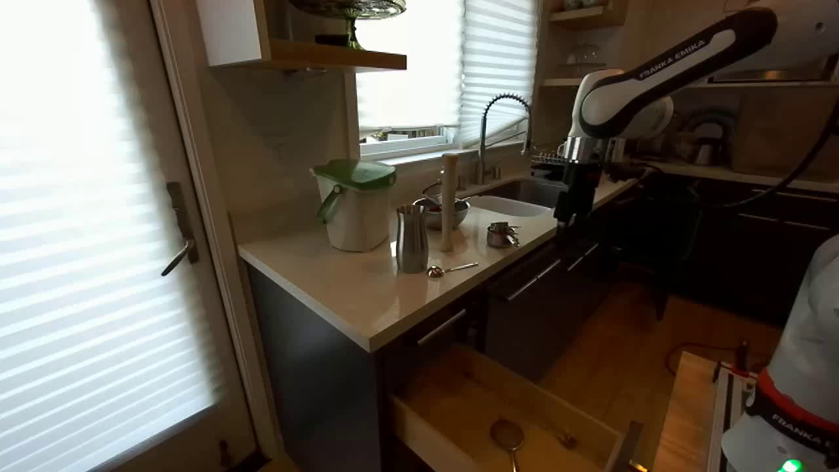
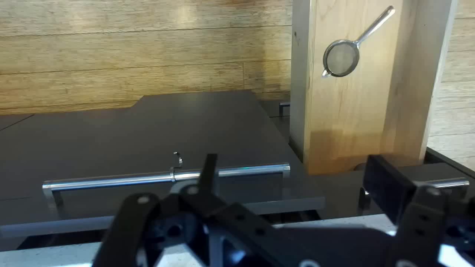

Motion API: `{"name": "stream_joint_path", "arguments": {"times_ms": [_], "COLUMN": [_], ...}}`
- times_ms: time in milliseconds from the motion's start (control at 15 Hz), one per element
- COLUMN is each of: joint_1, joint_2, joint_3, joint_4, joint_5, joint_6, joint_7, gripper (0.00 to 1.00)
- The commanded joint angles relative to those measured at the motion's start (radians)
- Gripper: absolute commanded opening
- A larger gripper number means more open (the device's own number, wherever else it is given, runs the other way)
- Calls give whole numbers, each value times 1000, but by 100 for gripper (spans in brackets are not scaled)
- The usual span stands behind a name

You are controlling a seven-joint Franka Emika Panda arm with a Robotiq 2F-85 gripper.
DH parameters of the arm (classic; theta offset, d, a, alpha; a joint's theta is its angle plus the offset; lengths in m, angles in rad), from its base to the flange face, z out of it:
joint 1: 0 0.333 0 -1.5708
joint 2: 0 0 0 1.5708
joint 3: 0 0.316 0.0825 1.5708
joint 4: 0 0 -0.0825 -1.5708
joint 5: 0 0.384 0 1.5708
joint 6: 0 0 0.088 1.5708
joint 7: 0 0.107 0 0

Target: Put the wooden mortar in the silver cup

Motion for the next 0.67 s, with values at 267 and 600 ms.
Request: {"name": "stream_joint_path", "arguments": {"times_ms": [267, 600], "joint_1": [29, 104], "joint_2": [-11, 2], "joint_3": [-1, 10], "joint_4": [11, 114], "joint_5": [147, 266], "joint_6": [143, 347], "joint_7": [-40, -147], "gripper": [100, 100]}}
